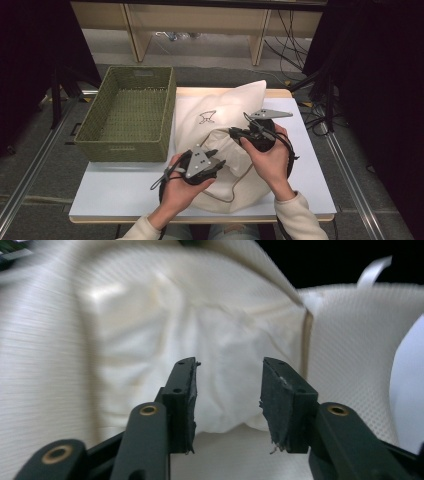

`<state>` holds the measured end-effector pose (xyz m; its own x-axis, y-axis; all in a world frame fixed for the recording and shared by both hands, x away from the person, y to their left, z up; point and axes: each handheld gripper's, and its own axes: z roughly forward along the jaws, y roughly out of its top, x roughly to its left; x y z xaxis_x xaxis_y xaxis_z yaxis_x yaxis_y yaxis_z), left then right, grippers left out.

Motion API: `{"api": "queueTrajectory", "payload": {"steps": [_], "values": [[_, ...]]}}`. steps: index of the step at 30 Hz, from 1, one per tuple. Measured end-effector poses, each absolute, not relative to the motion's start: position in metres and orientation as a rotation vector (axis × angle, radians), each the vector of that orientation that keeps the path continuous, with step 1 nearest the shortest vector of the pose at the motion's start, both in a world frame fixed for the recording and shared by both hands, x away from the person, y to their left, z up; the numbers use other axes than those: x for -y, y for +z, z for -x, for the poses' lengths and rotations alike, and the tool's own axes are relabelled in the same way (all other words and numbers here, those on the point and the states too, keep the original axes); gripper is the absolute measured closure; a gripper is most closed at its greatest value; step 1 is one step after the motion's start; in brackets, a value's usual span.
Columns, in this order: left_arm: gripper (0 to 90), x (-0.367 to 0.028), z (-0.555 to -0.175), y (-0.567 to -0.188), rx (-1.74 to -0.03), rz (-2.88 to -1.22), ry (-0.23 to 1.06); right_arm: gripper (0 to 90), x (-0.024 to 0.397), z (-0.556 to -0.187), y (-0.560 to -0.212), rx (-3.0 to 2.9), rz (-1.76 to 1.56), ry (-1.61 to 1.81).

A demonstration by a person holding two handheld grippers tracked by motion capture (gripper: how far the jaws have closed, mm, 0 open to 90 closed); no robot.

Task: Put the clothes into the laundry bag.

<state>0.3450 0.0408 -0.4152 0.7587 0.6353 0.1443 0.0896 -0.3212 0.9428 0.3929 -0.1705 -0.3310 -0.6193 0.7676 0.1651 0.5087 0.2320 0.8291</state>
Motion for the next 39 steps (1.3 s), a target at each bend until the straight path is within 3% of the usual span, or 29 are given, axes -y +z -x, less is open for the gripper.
{"api": "queueTrajectory", "payload": {"steps": [6, 17, 20, 25, 26, 30, 31, 34, 39], "values": [[56.9, -0.074, -0.344, -0.405, -0.649, -1.755, 0.722, 87.7, 0.169, -0.392, -0.331, -2.22, -1.205, 1.334], [31.9, -0.067, -0.354, -0.432, -0.701, -1.877, 0.87, 87.8, 0.169, -0.391, -0.331, -2.235, -1.176, 1.327], [29.2, -0.061, -0.364, -0.441, -0.716, -1.911, 0.9, 87.8, 0.168, -0.391, -0.331, -2.236, -1.17, 1.329], [34.4, -0.056, -0.378, -0.45, -0.747, -1.967, 0.958, 88.0, 0.168, -0.39, -0.331, -2.236, -1.167, 1.328], [44.2, -0.056, -0.381, -0.453, -0.786, -1.98, 0.975, 88.2, 0.167, -0.39, -0.331, -2.238, -1.149, 1.321], [69.3, -0.06, -0.386, -0.452, -0.787, -1.969, 0.981, 88.2, 0.165, -0.389, -0.331, -2.24, -1.169, 1.332], [69.3, -0.063, -0.385, -0.45, -0.806, -1.957, 0.98, 88.2, 0.165, -0.389, -0.331, -2.24, -1.169, 1.332], [83.5, -0.076, -0.384, -0.443, -0.783, -1.936, 0.969, 88.2, 0.168, -0.389, -0.331, -2.248, -1.158, 1.314], [86.3, -0.097, -0.369, -0.423, -0.762, -1.885, 0.968, 88.2, 0.168, -0.388, -0.333, -2.272, -1.168, 1.311]]}}
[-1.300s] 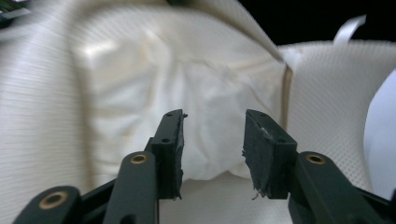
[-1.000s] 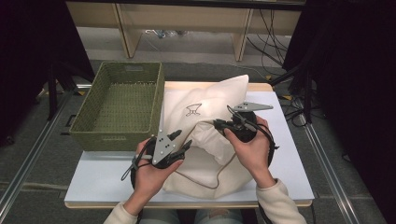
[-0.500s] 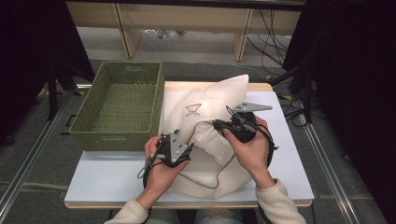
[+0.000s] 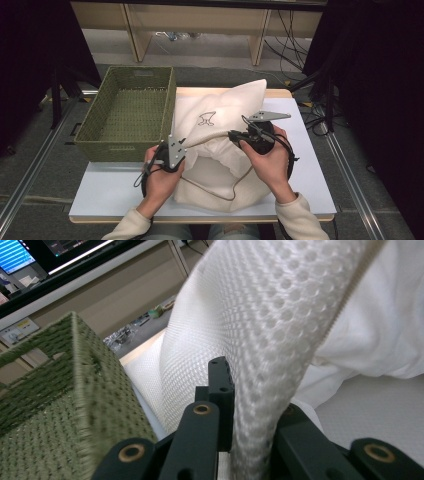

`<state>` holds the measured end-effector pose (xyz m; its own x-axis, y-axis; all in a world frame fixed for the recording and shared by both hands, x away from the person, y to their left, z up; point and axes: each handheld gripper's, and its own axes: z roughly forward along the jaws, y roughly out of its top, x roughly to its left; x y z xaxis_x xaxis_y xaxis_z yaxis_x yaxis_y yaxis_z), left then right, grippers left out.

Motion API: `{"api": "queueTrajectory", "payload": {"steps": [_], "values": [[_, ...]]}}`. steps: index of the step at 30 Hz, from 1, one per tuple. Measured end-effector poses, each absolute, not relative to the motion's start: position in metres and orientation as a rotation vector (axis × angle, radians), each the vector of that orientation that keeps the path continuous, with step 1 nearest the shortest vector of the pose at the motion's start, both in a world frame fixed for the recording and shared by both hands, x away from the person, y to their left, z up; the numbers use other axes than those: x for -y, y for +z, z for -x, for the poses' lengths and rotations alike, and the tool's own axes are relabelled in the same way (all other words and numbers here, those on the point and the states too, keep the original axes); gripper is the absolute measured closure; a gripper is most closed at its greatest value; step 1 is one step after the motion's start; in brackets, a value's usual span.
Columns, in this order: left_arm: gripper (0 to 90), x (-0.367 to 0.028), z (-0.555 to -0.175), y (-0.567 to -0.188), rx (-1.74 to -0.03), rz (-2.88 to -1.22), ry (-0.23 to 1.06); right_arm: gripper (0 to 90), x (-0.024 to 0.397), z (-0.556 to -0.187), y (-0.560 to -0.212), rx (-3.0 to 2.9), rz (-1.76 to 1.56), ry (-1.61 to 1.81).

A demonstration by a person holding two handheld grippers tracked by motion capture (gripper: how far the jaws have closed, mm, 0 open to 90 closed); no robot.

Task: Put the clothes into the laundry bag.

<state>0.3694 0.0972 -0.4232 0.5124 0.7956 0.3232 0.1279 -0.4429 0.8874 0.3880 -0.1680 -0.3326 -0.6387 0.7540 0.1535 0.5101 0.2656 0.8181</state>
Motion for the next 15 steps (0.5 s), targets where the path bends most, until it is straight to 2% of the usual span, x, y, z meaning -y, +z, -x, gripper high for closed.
{"api": "queueTrajectory", "payload": {"steps": [6, 15], "values": [[84.2, -0.111, -0.354, -0.415, -0.667, -1.925, 1.012, 88.2, 0.164, -0.383, -0.336, -2.353, -1.166, 1.245], [81.2, -0.12, -0.341, -0.431, -0.568, -2.044, 0.981, 88.0, 0.157, -0.379, -0.358, -2.512, -1.13, 1.088]]}}
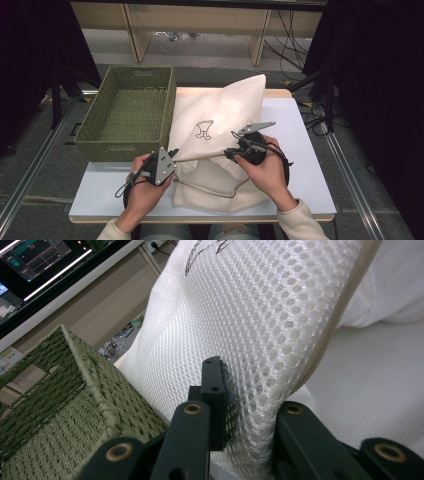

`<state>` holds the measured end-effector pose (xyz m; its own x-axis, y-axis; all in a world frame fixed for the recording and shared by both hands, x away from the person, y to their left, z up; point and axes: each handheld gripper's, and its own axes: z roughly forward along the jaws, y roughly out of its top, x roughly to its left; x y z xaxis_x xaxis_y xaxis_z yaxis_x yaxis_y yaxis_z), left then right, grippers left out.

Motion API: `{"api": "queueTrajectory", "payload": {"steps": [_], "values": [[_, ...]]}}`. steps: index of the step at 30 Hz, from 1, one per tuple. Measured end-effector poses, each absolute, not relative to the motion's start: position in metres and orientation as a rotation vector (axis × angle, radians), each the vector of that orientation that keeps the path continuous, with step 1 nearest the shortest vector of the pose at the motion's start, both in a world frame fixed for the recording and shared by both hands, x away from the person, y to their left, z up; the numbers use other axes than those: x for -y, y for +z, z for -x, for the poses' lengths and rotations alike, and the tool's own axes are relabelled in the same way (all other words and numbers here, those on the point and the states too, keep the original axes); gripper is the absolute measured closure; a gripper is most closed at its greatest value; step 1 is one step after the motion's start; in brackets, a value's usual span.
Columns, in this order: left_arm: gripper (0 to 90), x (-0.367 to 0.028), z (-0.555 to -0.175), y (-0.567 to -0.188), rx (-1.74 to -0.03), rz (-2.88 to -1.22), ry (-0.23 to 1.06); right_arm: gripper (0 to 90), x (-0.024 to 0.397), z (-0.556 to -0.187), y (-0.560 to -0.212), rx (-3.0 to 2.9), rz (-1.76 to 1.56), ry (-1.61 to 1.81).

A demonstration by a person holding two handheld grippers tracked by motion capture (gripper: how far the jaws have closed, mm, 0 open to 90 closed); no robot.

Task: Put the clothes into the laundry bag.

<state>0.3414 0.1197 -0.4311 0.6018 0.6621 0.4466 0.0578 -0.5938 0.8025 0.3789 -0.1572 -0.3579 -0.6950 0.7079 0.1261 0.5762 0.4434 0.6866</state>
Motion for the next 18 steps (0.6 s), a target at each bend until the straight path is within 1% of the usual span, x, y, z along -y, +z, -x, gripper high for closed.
{"api": "queueTrajectory", "payload": {"steps": [3, 8, 12, 16, 17, 18], "values": [[80.3, -0.119, -0.34, -0.437, -0.549, -2.074, 0.946, 88.0, 0.157, -0.379, -0.363, -2.546, -1.103, 1.05], [77.6, -0.117, -0.339, -0.449, -0.489, -2.146, 0.893, 88.0, 0.158, -0.376, -0.378, -2.584, -1.174, 0.966], [76.6, -0.112, -0.338, -0.457, -0.475, -2.179, 0.848, 88.1, 0.161, -0.377, -0.388, -2.612, -1.185, 0.929], [74.6, -0.111, -0.339, -0.458, -0.458, -2.208, 0.839, 88.1, 0.163, -0.378, -0.392, -2.61, -1.205, 0.905], [74.1, -0.109, -0.339, -0.46, -0.462, -2.191, 0.82, 88.1, 0.164, -0.378, -0.393, -2.617, -1.219, 0.888], [72.8, -0.108, -0.339, -0.46, -0.443, -2.222, 0.806, 88.1, 0.166, -0.379, -0.395, -2.621, -1.233, 0.873]]}}
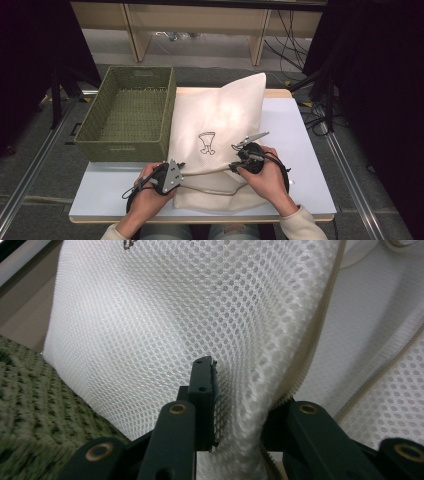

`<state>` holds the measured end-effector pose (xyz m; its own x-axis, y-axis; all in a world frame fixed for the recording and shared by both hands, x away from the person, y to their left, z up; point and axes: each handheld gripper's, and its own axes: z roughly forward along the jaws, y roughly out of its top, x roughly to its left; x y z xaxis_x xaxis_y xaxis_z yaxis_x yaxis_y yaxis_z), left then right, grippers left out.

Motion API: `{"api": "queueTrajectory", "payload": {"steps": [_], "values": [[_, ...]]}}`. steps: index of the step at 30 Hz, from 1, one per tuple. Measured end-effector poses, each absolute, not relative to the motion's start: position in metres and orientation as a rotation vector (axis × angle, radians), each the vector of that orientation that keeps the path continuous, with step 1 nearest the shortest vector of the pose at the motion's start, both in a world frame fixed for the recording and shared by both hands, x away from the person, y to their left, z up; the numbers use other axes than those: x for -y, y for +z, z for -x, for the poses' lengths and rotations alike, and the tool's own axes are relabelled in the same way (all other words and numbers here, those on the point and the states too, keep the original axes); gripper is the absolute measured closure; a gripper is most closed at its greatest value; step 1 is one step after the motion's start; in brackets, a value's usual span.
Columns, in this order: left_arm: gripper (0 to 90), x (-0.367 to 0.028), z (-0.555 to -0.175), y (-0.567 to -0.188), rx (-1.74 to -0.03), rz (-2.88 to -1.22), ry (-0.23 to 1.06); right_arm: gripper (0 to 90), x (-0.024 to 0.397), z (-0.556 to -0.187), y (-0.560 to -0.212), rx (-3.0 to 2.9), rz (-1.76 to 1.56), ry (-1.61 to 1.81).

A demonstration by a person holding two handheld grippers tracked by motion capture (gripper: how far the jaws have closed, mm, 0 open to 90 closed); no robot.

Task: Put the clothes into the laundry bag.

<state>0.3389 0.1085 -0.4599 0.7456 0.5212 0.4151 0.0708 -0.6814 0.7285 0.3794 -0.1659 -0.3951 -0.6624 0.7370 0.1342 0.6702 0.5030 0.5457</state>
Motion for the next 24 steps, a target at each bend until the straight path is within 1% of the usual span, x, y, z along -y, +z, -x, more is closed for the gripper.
{"api": "queueTrajectory", "payload": {"steps": [4, 7, 11, 12, 13, 14, 15, 16, 17, 19, 22, 24], "values": [[70.9, -0.106, -0.338, -0.462, -0.406, -2.27, 0.783, 88.2, 0.169, -0.382, -0.399, -2.625, -1.265, 0.828], [70.7, -0.104, -0.338, -0.464, -0.413, -2.253, 0.765, 88.1, 0.17, -0.384, -0.402, -2.619, -1.264, 0.812], [68.4, -0.101, -0.338, -0.463, -0.398, -2.275, 0.755, 87.2, 0.173, -0.386, -0.403, -2.629, -1.271, 0.802], [66.3, -0.1, -0.338, -0.464, -0.408, -2.266, 0.744, 83.6, 0.175, -0.387, -0.402, -2.62, -1.266, 0.826], [65.5, -0.1, -0.338, -0.464, -0.408, -2.266, 0.744, 83.6, 0.175, -0.387, -0.402, -2.62, -1.266, 0.826], [65.5, -0.1, -0.339, -0.464, -0.405, -2.272, 0.741, 80.1, 0.175, -0.387, -0.4, -2.612, -1.275, 0.833], [65.0, -0.1, -0.339, -0.464, -0.415, -2.258, 0.741, 74.7, 0.177, -0.387, -0.398, -2.613, -1.271, 0.865], [64.8, -0.101, -0.339, -0.463, -0.409, -2.268, 0.737, 67.1, 0.179, -0.386, -0.392, -2.565, -1.291, 0.956], [64.8, -0.101, -0.339, -0.463, -0.414, -2.259, 0.74, 67.1, 0.179, -0.386, -0.392, -2.565, -1.291, 0.956], [64.8, -0.1, -0.34, -0.463, -0.409, -2.256, 0.742, 64.1, 0.182, -0.384, -0.383, -2.518, -1.267, 1.058], [64.3, -0.098, -0.34, -0.462, -0.399, -2.248, 0.743, 63.3, 0.186, -0.378, -0.369, -2.434, -1.306, 1.173], [64.8, -0.097, -0.341, -0.462, -0.394, -2.253, 0.753, 63.3, 0.188, -0.378, -0.365, -2.427, -1.272, 1.173]]}}
